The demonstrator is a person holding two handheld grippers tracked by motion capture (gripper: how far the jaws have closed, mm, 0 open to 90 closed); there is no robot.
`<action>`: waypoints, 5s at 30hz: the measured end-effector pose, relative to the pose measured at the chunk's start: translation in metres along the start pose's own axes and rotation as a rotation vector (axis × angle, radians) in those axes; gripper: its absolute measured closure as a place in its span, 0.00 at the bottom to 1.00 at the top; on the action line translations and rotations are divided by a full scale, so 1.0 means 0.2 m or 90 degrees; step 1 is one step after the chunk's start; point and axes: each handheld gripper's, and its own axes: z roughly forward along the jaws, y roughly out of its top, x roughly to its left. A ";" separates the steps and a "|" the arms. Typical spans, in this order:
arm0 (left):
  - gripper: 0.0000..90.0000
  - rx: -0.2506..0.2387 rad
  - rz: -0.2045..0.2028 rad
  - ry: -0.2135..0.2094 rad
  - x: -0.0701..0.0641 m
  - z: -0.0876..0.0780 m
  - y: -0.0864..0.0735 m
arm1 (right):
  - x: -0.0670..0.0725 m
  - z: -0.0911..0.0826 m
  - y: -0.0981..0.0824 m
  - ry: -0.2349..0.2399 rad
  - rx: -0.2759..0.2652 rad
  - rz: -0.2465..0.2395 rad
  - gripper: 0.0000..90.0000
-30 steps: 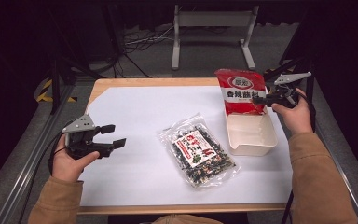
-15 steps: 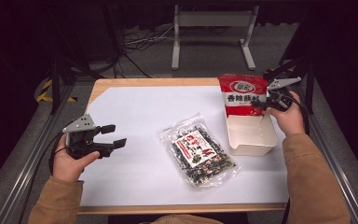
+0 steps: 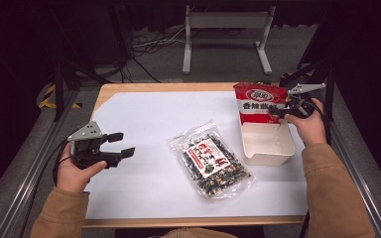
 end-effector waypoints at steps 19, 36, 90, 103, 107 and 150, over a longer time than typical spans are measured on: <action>0.33 0.010 0.002 -0.002 0.00 0.03 0.00 | -0.01 -0.02 -0.01 -0.015 0.040 -0.001 0.96; 0.31 -0.015 -0.038 -0.007 0.04 0.15 -0.03 | 0.05 -0.13 -0.02 -0.021 0.008 0.019 0.69; 0.30 0.042 -0.061 -0.006 0.04 0.35 0.03 | 0.59 -0.42 -0.07 0.088 -0.058 -0.012 0.52; 0.29 0.068 -0.106 -0.021 0.08 0.54 0.04 | 0.67 -0.40 -0.06 0.093 -0.061 -0.042 0.49; 0.32 0.062 -0.117 -0.017 0.10 0.58 0.05 | 0.69 -0.41 -0.08 0.092 -0.056 -0.046 0.50; 0.47 0.134 -0.178 -0.024 0.19 0.96 -0.02 | 0.72 -0.38 -0.09 0.105 -0.046 -0.056 0.50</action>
